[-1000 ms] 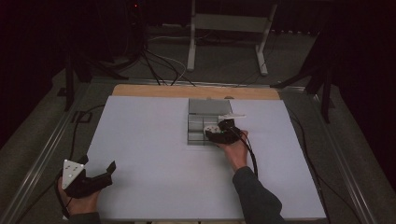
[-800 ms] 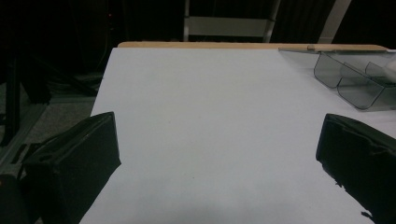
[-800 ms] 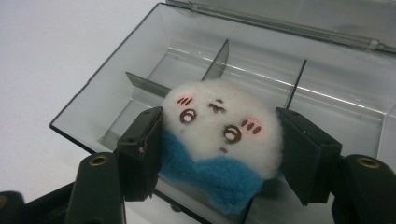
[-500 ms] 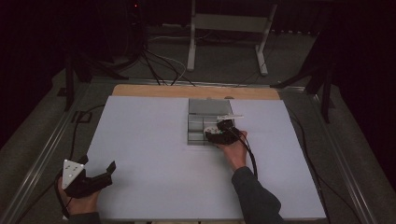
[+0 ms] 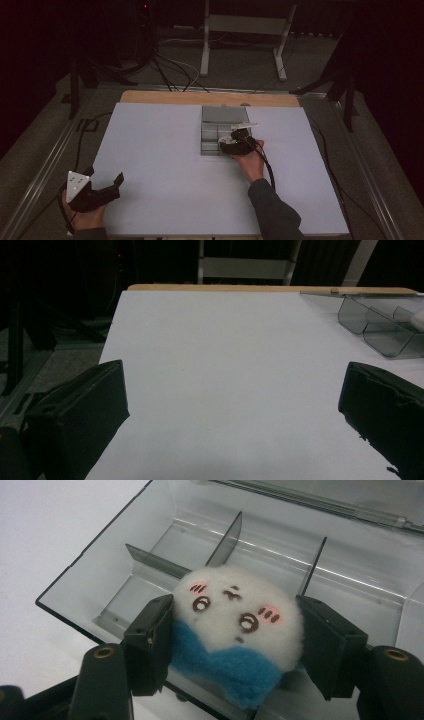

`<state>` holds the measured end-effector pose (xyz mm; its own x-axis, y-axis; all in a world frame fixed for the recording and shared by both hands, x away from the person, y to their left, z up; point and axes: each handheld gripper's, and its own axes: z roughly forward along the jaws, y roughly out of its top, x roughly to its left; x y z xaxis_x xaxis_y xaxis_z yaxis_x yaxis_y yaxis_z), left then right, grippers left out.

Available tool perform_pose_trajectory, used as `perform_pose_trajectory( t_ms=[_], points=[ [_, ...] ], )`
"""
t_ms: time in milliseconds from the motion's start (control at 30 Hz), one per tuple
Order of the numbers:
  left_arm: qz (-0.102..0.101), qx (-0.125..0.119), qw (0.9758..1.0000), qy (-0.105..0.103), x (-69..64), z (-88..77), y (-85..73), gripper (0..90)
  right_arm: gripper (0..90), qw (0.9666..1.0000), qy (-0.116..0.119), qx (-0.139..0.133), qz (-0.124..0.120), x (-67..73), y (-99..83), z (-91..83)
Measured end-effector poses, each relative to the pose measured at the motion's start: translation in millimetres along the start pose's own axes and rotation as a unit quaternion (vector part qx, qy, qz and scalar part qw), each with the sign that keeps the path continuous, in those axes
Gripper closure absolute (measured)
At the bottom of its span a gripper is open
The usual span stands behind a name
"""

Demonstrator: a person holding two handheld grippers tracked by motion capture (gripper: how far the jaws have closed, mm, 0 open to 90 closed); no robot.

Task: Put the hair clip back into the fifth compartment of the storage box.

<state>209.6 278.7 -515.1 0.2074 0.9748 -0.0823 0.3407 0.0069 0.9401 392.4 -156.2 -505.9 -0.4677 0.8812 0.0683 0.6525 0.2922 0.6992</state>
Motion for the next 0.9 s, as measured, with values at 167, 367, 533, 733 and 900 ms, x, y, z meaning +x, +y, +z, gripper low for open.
perform_pose_trajectory(
  t_ms=[167, 367, 533, 733, 900],
  points=[
    [0.001, 0.001, 1.0, 0.001, 0.0, -0.1, -0.1, 0.6, 33.8, 1.0, -0.001, 0.004, -0.001, 0.3, 0.7, 0.1],
    [0.002, 0.001, 1.0, 0.002, -0.3, 0.0, -0.3, 0.6, 32.2, 0.9999, -0.004, 0.008, -0.005, 1.4, 1.4, 0.1],
    [0.0, 0.0, 1.0, 0.002, 0.7, -0.6, -0.2, 0.6, 20.3, 1.0, 0.007, 0.002, -0.001, 2.1, 1.8, -1.3],
    [0.001, -0.001, 1.0, 0.002, 0.2, -0.3, -0.2, 0.6, 11.2, 0.9998, 0.016, -0.015, 0.001, 2.7, 3.2, -4.7],
    [0.001, 0.0, 1.0, 0.002, 0.4, -0.5, -0.3, 0.5, 4.9, 0.9994, 0.02, -0.029, 0.004, 1.9, 3.7, -9.7]
  ],
)
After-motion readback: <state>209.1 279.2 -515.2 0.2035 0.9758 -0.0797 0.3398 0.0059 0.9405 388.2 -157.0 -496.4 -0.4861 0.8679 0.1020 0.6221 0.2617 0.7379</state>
